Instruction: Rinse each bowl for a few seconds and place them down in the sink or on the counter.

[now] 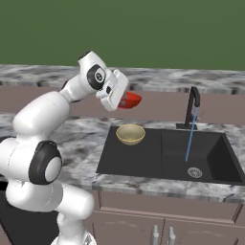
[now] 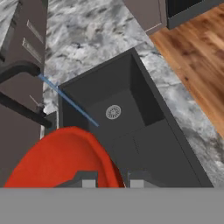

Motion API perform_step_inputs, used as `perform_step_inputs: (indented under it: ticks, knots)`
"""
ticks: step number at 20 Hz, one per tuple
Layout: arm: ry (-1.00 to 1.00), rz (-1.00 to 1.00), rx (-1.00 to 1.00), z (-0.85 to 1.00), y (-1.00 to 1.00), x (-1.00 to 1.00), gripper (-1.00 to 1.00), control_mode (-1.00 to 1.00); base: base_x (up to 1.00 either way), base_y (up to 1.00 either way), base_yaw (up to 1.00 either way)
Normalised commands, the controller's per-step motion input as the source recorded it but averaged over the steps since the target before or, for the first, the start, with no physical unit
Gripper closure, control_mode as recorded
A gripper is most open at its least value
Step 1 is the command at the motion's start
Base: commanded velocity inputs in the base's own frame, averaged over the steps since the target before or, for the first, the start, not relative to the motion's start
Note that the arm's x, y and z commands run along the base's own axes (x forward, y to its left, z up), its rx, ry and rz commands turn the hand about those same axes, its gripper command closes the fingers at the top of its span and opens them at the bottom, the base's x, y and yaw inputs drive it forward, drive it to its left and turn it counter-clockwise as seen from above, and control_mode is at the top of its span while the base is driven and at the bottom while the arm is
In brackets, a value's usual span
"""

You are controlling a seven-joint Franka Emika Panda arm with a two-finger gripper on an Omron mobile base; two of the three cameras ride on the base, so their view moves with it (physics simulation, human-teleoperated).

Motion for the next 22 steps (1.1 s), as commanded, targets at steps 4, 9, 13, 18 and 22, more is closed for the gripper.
perform_step_inputs:
  ticks: [4,9,13,18,22]
  knots:
    - [0.00,-0.13,-0.08,-0.02,-0.24,-0.31,1.00,-1.00,0.00,0.00,0.00]
    - [0.00,-0.10,-0.10,-0.10,-0.20,-0.17,1.00,-1.00,0.00,0.00,0.00]
    - [0.00,-0.09,-0.09,-0.14,-0.27,-0.14,1.00,-1.00,0.00,0.00,0.00]
    - [0.00,-0.08,-0.04,-0.12,-0.30,-0.08,1.00,-1.00,0.00,0.00,0.00]
    - [0.00,-0.07,-0.01,-0.17,-0.30,-0.01,1.00,-1.00,0.00,0.00,0.00]
